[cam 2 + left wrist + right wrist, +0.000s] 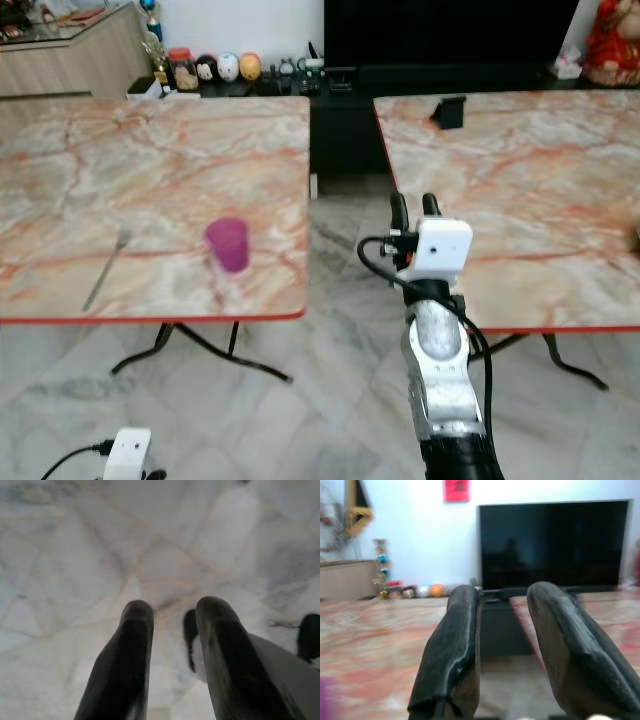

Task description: Setting the table

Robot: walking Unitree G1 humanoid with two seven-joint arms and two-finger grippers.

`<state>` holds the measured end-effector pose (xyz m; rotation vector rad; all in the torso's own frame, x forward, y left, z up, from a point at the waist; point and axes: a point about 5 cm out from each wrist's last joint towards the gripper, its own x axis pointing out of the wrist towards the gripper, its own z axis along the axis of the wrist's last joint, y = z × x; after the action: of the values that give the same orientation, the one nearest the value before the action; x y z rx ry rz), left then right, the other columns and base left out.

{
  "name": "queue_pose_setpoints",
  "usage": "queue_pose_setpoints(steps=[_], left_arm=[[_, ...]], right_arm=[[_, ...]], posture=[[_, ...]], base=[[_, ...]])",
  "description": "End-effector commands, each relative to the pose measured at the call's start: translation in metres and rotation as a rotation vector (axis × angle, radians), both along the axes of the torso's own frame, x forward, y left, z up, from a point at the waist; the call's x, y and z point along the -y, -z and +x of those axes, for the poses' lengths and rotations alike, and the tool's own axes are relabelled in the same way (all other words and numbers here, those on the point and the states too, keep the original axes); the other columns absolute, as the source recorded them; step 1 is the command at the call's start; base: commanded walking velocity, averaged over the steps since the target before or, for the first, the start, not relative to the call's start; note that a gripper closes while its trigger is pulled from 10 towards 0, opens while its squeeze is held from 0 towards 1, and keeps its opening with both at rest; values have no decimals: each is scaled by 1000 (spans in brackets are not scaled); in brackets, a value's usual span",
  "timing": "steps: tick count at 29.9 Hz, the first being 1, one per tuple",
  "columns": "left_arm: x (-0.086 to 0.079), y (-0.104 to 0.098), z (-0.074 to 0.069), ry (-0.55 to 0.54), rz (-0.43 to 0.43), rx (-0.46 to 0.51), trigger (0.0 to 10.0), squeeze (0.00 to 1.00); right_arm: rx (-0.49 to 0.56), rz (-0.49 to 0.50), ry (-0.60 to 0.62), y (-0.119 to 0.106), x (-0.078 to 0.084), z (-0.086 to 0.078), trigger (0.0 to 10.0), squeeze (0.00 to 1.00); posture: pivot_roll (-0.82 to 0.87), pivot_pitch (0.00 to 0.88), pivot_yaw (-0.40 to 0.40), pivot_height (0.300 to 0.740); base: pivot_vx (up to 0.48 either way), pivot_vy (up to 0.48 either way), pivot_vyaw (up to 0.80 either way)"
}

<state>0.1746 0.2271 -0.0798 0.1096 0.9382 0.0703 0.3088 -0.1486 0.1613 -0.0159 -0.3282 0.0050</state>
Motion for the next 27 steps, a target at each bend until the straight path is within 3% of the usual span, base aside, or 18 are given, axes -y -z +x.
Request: queue_pose_setpoints(steps=[1,27], left_arm=[[-5,3,-7,-11,8,-34,10000,0],[-6,2,-7,-18,7,-29,10000,0]], right_arm=[[23,-8,-24,-8,-6,2,10000,0],[18,-10,-26,-9,-5,5,10000,0]], posture=[[-62,0,19,736],[-50,0,19,736]], base=[[0,465,0],[0,465,0]])
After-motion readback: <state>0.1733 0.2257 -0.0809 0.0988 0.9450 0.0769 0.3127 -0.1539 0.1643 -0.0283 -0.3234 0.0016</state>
